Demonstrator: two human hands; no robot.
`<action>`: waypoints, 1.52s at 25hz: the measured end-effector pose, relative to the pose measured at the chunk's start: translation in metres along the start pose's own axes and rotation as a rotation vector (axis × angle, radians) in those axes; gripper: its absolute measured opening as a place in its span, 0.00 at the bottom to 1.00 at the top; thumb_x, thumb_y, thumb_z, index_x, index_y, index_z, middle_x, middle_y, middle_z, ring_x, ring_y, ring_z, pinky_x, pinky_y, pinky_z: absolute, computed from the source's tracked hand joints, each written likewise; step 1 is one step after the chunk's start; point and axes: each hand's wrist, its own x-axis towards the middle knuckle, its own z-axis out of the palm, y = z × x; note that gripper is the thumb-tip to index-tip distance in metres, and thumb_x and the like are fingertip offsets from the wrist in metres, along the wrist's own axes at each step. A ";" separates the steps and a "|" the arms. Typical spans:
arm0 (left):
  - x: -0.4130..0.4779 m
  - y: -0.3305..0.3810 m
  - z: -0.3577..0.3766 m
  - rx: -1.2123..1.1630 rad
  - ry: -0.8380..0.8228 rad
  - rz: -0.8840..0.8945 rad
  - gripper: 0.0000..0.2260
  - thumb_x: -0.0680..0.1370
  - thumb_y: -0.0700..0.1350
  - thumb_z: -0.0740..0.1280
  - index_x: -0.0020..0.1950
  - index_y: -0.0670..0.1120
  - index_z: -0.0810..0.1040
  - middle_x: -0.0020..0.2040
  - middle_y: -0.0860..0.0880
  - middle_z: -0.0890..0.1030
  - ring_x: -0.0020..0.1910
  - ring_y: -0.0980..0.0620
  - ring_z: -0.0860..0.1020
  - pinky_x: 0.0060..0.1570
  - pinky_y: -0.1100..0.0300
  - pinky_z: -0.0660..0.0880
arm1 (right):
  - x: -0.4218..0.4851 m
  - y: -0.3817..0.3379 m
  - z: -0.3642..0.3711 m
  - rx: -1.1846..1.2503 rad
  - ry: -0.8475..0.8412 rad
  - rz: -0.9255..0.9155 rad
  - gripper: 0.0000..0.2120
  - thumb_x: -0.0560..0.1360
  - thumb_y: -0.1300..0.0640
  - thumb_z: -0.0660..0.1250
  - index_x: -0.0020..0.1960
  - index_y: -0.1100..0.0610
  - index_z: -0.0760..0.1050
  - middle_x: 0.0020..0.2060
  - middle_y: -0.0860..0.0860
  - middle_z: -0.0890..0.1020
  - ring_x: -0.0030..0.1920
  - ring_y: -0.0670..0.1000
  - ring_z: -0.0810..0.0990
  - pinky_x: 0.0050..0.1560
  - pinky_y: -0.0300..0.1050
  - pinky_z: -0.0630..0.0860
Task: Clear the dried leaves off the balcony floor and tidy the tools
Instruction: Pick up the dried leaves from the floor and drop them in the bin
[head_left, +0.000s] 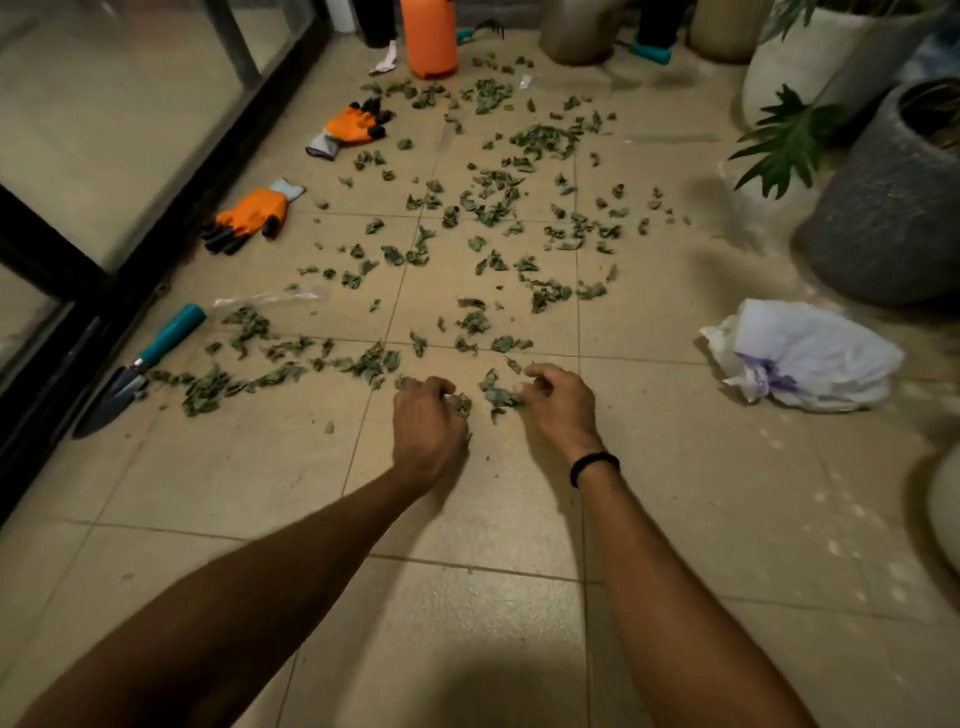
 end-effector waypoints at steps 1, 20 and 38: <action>-0.005 -0.002 0.004 0.024 -0.022 0.030 0.12 0.79 0.41 0.63 0.61 0.45 0.78 0.56 0.45 0.78 0.58 0.48 0.72 0.56 0.59 0.67 | -0.003 0.001 0.010 -0.060 -0.046 -0.032 0.15 0.74 0.52 0.74 0.59 0.54 0.81 0.52 0.51 0.81 0.51 0.48 0.79 0.50 0.34 0.71; 0.045 0.038 0.043 0.095 -0.208 0.138 0.08 0.77 0.35 0.64 0.52 0.42 0.80 0.50 0.42 0.79 0.45 0.45 0.75 0.40 0.56 0.69 | 0.008 0.007 -0.016 0.700 0.233 0.389 0.15 0.76 0.68 0.56 0.47 0.60 0.81 0.30 0.52 0.78 0.31 0.51 0.75 0.32 0.44 0.75; 0.085 0.045 0.045 -0.044 -0.144 0.169 0.17 0.80 0.33 0.61 0.66 0.46 0.69 0.57 0.42 0.78 0.49 0.43 0.79 0.45 0.50 0.80 | 0.049 0.010 0.007 -0.068 0.240 -0.104 0.07 0.79 0.67 0.60 0.52 0.56 0.73 0.49 0.52 0.77 0.50 0.50 0.76 0.47 0.38 0.70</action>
